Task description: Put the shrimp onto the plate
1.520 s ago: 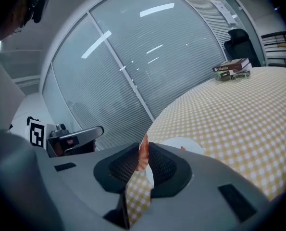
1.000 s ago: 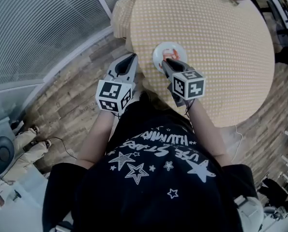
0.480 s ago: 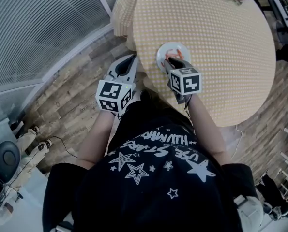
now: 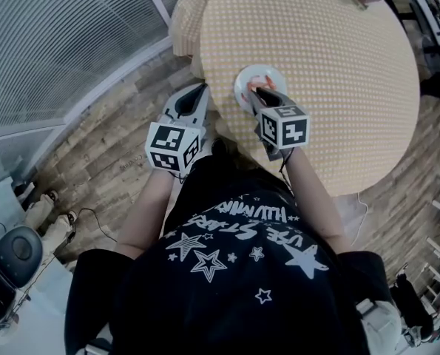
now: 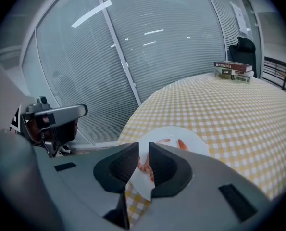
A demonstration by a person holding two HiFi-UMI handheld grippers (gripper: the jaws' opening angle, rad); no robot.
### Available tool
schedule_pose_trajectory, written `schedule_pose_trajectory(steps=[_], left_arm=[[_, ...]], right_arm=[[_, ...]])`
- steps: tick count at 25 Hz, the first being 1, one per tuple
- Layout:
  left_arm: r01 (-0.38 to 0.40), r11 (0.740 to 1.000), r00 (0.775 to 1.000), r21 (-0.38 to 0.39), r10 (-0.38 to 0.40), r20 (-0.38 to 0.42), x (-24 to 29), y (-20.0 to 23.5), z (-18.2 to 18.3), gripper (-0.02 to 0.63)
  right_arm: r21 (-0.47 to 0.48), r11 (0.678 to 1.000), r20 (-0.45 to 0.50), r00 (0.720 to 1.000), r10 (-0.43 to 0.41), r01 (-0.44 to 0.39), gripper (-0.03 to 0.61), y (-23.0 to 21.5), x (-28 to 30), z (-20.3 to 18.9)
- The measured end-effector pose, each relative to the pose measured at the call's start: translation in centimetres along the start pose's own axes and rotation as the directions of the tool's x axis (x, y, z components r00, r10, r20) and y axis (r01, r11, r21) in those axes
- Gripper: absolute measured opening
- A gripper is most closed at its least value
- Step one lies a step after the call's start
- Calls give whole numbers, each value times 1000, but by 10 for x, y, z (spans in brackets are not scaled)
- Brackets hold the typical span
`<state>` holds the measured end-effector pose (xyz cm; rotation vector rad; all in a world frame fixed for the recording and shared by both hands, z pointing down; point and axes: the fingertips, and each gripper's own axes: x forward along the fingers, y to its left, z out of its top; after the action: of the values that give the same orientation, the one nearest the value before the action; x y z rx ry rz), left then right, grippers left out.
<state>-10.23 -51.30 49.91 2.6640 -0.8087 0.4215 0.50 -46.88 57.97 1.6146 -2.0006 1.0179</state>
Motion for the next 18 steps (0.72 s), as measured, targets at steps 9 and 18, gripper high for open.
schedule_pose_trajectory(steps=[9, 18], left_arm=[[-17, 999, 1000, 27, 16, 24, -1, -35, 7, 9], [-64, 998, 997, 25, 62, 53, -9, -90, 10, 9]], right_arm=[[120, 990, 157, 986, 49, -68, 71, -16, -53, 16], [128, 988, 213, 975, 56, -84, 71, -48, -123, 1]])
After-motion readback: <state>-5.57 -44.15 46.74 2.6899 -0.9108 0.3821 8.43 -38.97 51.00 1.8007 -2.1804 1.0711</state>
